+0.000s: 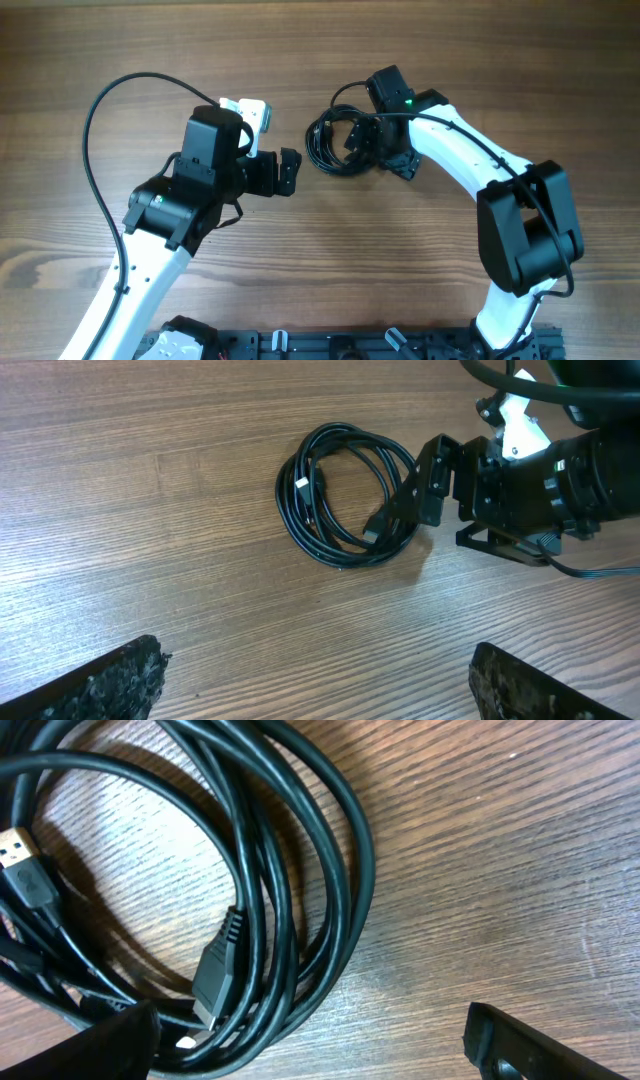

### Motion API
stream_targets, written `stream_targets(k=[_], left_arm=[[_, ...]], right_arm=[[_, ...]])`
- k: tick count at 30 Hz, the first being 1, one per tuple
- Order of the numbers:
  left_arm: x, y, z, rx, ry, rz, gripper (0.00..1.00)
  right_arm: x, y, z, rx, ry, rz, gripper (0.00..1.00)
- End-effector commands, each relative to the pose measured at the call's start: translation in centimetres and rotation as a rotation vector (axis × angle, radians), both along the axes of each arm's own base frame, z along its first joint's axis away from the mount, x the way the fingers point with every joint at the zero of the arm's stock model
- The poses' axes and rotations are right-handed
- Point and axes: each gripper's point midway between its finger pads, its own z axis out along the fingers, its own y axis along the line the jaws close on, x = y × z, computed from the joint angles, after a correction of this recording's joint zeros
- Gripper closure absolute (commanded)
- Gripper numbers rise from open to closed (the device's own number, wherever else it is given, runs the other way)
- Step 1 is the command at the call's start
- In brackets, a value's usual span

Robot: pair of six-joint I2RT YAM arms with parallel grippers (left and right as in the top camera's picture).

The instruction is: Untangle cables

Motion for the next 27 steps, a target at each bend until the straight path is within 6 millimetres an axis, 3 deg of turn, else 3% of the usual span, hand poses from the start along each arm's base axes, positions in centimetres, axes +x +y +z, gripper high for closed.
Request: stream_targets(k=[1, 7, 13, 19, 24, 27], left_arm=[[0.2, -0.4, 0.6, -0.014, -0.008, -0.010, 0.00], [0.2, -0.4, 0.6, -0.014, -0.007, -0.010, 0.00], [-0.2, -0.3, 0.3, -0.007, 0.011, -0.010, 0.00], [-0.3, -0.2, 0.2, -0.005, 0.017, -0.010, 0.00], [-0.3, -0.2, 0.2, -0.005, 0.017, -0.010, 0.00], [-0.3, -0.2, 0.2, -0.005, 0.017, -0.010, 0.00]], right_arm=[[0.9, 0.3, 0.7, -0.034, -0.051, -0.020, 0.01], [1.2, 0.7, 0.6, -0.096, -0.097, -0.016, 0.01], [0.3, -0.3, -2.5, -0.172, -0.027, -0.011, 0.01], [-1.5, -3.5, -2.7, -0.339, 0.034, -0.008, 0.01], [-4.3, -6.7, -2.0, -0.491, 0.143, 0.043, 0.00], [-4.8, -7.7, -1.7, -0.535, 0.164, 0.046, 0.00]])
